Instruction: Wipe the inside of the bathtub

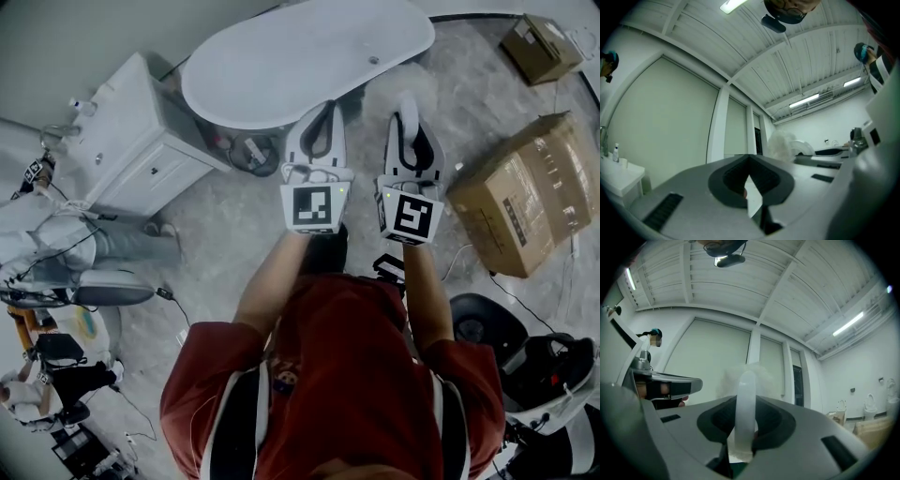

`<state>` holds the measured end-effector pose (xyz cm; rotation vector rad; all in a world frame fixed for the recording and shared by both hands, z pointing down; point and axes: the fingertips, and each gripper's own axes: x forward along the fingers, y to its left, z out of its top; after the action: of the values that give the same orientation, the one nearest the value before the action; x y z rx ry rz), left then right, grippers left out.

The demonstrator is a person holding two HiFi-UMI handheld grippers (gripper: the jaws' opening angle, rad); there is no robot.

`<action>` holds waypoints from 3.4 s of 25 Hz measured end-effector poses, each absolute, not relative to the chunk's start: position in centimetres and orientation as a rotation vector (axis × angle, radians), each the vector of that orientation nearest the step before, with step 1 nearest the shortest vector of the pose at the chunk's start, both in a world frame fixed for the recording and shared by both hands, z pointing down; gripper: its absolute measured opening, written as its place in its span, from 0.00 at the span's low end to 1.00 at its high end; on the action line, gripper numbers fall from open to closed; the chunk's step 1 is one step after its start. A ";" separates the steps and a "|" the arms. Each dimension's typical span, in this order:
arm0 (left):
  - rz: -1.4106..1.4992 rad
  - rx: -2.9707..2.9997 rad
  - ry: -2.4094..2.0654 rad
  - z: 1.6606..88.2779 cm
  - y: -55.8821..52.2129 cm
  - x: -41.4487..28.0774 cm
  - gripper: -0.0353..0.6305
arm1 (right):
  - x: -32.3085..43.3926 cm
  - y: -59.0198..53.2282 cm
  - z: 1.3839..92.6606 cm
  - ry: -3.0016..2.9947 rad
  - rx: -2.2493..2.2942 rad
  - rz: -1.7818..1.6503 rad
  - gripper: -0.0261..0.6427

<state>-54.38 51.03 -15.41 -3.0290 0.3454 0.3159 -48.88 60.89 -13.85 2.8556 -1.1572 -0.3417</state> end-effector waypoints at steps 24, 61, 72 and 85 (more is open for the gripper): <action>0.319 -3.048 0.482 -15.0 30.8 -31.9 0.08 | -24.8 41.3 -13.6 -1.232 2.820 -0.310 0.18; 0.073 -2.787 1.396 2.8 -1.2 -19.4 0.08 | -8.3 3.7 6.6 -1.967 2.260 0.046 0.18; 0.045 -2.809 1.489 18.8 -15.7 -22.8 0.08 | -11.0 -11.9 25.7 -1.945 2.163 0.171 0.18; -0.056 -2.802 1.665 44.2 -21.7 -23.0 0.08 | -11.3 -20.2 55.1 -1.961 2.035 0.266 0.18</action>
<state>-22.96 -21.71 44.24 -2.8021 1.6646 -0.0556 -11.33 -20.23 55.13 2.0350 -1.9609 0.2661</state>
